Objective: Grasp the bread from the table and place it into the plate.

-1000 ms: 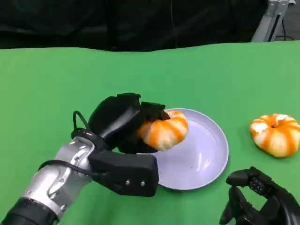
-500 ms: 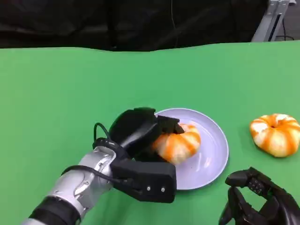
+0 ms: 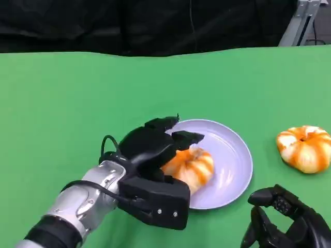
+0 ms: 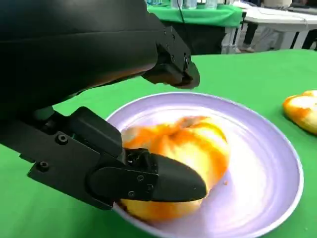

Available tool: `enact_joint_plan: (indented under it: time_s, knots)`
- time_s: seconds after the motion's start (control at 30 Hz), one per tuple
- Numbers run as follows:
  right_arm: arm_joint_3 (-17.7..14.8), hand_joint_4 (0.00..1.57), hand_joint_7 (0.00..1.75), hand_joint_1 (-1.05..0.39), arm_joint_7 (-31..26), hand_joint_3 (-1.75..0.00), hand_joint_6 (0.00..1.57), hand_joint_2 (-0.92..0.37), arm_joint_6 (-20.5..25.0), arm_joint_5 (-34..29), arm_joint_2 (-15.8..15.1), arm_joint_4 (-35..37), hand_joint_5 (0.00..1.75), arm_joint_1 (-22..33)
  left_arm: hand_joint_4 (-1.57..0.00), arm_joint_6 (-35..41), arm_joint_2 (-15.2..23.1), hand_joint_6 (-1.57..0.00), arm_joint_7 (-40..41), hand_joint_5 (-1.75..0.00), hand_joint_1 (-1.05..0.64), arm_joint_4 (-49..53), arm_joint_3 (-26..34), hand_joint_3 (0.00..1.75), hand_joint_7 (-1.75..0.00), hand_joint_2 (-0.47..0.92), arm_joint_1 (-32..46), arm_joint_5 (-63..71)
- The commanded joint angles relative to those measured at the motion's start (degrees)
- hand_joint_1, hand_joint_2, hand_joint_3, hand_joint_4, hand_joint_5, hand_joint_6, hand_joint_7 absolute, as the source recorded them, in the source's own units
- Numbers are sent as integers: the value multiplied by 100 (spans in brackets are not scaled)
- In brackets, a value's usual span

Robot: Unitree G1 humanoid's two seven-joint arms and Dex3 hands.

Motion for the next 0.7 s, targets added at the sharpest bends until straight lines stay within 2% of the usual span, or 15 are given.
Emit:
enact_joint_plan:
  time_s: [0.03, 0.13, 0.17, 0.23, 0.33, 0.37, 0.43, 0.47, 0.5, 0.53, 0.6, 0.63, 0.67, 0.7]
  knots:
    - [-16, 93, 136, -17, 15, -117, 84, -51, -102, -5, -38, -88, 158, 59, 0, -59, -126, -24, -683, 0, -102, -130, 447, 57, 0, 92, 255, -1075]
    - [-16, 93, 136, -17, -21, -117, 85, -50, -77, -15, -39, -101, 158, 58, 0, 7, -300, -23, -1250, 0, -87, -395, 854, 52, -1, 92, 483, -2058]
    - [-12, 93, 135, -17, -49, -118, 85, -49, -54, -20, -32, -120, 158, 62, -5, 59, -382, -28, -1396, -2, -67, -497, 1001, 40, -2, 92, 563, -2381]
    - [-1, 94, 135, -17, -84, -118, 86, -49, -39, -35, -24, -144, 157, 70, -10, 218, -509, -31, -1615, -4, -55, -677, 1210, 32, -3, 92, 681, -2841]
    - [6, 93, 136, -17, -98, -119, 85, -49, -44, -33, -28, -154, 158, 78, -30, 637, -800, -42, -2037, -13, -24, -960, 1644, 30, -7, 92, 847, -3805]
    - [10, 93, 136, -17, -82, -119, 85, -49, -66, -36, -37, -146, 158, 83, -34, 857, -864, -45, -2176, -14, -19, -1104, 1786, 30, -7, 92, 905, -4107]
    - [14, 93, 136, -17, -55, -119, 85, -49, -88, -37, -54, -132, 158, 86, -55, 1508, -892, -58, -2486, -22, -8, -1480, 2044, 42, -11, 92, 1007, -4701]
    - [7, 93, 135, -17, -45, -118, 84, -50, -89, -22, -53, -122, 157, 82, -72, 1924, -908, -73, -2661, -32, -4, -1702, 2214, 59, -13, 90, 1067, -5100]
    - [10, 93, 135, -17, -70, -118, 84, -50, -59, -20, -44, -138, 157, 76, -79, 2272, -910, -83, -2832, -45, -2, -1916, 2388, 74, -14, 85, 1142, -5498]
    - [15, 93, 136, -16, -102, -118, 84, -50, -29, -23, -33, -158, 157, 75, -83, 2578, -909, -95, -2950, -68, -2, -2117, 2534, 92, -18, 78, 1214, -5824]
    - [22, 94, 137, -16, -140, -118, 84, -50, 4, -24, -19, -183, 158, 76, -85, 2990, -893, -111, -3043, -115, -6, -2407, 2694, 118, -31, 64, 1308, -6175]
    - [23, 93, 137, -16, -146, -118, 84, -50, 7, -22, -18, -186, 158, 77, -85, 3112, -885, -113, -3048, -123, -7, -2492, 2722, 122, -35, 61, 1329, -6236]
    - [17, 93, 137, -16, -125, -118, 84, -50, -6, -1, -19, -166, 158, 67, -85, 3637, -810, -113, -3069, -127, -7, -2878, 2909, 124, -38, 60, 1485, -6669]
    - [13, 93, 137, -16, -109, -118, 84, -50, -16, 15, -20, -150, 158, 60, -87, 4045, -753, -98, -3077, -155, -11, -3176, 3052, 136, -108, 57, 1602, -6992]
